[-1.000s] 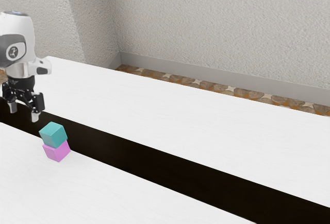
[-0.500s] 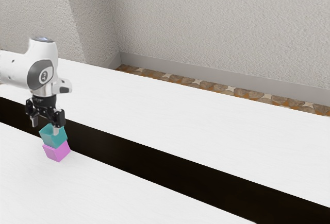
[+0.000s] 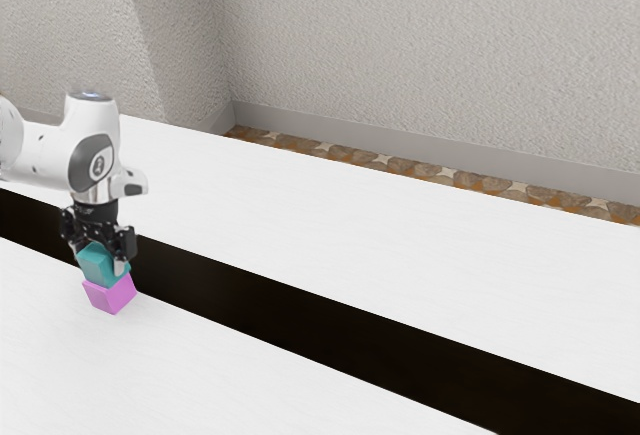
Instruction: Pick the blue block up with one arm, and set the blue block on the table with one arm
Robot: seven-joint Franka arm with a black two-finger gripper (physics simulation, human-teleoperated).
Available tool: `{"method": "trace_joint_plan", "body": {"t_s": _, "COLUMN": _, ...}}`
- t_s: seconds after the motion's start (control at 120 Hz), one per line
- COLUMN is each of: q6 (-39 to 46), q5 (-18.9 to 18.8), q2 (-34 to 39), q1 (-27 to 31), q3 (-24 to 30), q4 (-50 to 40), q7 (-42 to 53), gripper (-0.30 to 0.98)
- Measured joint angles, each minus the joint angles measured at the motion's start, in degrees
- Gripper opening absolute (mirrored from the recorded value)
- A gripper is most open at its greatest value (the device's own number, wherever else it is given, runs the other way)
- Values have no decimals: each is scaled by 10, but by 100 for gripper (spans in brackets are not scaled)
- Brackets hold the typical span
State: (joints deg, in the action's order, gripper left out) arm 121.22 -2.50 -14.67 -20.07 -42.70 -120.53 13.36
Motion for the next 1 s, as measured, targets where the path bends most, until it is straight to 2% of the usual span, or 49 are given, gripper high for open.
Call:
{"method": "trace_joint_plan", "body": {"t_s": 0.108, "q6": 6, "q5": 7, "q2": -8, "q1": 9, "q3": 4, "q4": -4, "q7": 2, "gripper": 68}}
{"method": "trace_joint_plan", "body": {"t_s": 0.242, "q6": 12, "q5": 11, "q2": -13, "q1": 10, "q3": 6, "q4": -5, "q7": 4, "gripper": 53}}
{"method": "trace_joint_plan", "body": {"t_s": 0.475, "q6": 17, "q5": 12, "q2": -17, "q1": 11, "q3": 6, "q4": -2, "q7": 3, "gripper": 55}}
{"method": "trace_joint_plan", "body": {"t_s": 0.667, "q6": 17, "q5": 13, "q2": -14, "q1": 6, "q3": 8, "q4": 6, "q7": 3, "gripper": 48}}
{"method": "trace_joint_plan", "body": {"t_s": 0.833, "q6": 10, "q5": 21, "q2": -11, "q1": -25, "q3": 11, "q4": 34, "q7": 5, "gripper": 40}}
{"method": "trace_joint_plan", "body": {"t_s": 1.0, "q6": 1, "q5": 46, "q2": -14, "q1": -69, "q3": 21, "q4": 55, "q7": 6, "gripper": 41}}
